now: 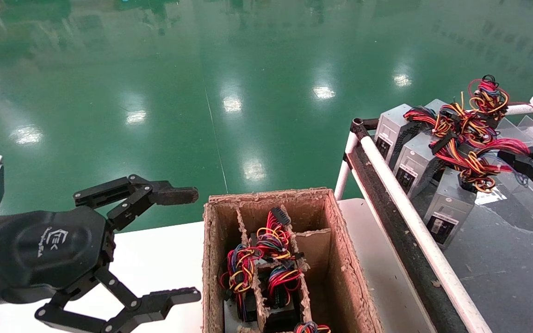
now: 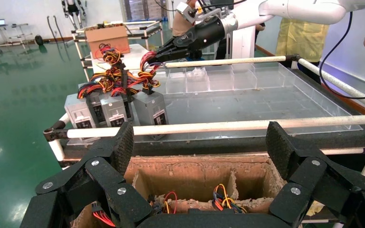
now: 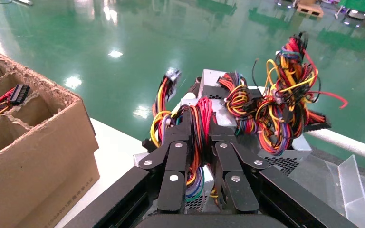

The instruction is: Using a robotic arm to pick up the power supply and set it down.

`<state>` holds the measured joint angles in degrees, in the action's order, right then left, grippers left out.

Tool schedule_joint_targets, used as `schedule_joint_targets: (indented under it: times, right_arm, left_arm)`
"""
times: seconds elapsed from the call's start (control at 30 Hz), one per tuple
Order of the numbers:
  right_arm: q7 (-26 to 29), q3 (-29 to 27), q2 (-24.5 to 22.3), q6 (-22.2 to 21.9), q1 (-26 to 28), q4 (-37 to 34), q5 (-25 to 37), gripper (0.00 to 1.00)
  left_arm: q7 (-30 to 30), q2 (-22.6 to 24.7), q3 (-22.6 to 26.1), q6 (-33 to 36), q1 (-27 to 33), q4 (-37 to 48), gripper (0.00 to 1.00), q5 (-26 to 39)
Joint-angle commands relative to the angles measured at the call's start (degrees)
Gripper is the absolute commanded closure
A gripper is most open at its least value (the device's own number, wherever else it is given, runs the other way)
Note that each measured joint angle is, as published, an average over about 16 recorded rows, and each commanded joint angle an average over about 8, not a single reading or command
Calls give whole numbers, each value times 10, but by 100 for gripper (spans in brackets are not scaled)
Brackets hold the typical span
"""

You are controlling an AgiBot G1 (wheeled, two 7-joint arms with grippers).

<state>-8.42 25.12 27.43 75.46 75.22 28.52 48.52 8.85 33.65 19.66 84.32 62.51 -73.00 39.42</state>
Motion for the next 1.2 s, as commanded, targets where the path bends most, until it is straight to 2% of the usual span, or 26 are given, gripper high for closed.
schedule_joint_targets:
  times: [0.03, 0.6, 1.2]
  right_arm:
    - [0, 0, 0, 2, 2, -3, 0, 0]
    - [13, 4, 6, -11, 22, 7, 11, 0]
    - [21, -15, 8, -11, 20, 43, -24, 0]
  left_arm:
    - [0, 0, 0, 0, 0, 0, 0, 0]
    - [0, 0, 0, 0, 0, 0, 0, 0]
    - [0, 0, 0, 0, 0, 0, 0, 0]
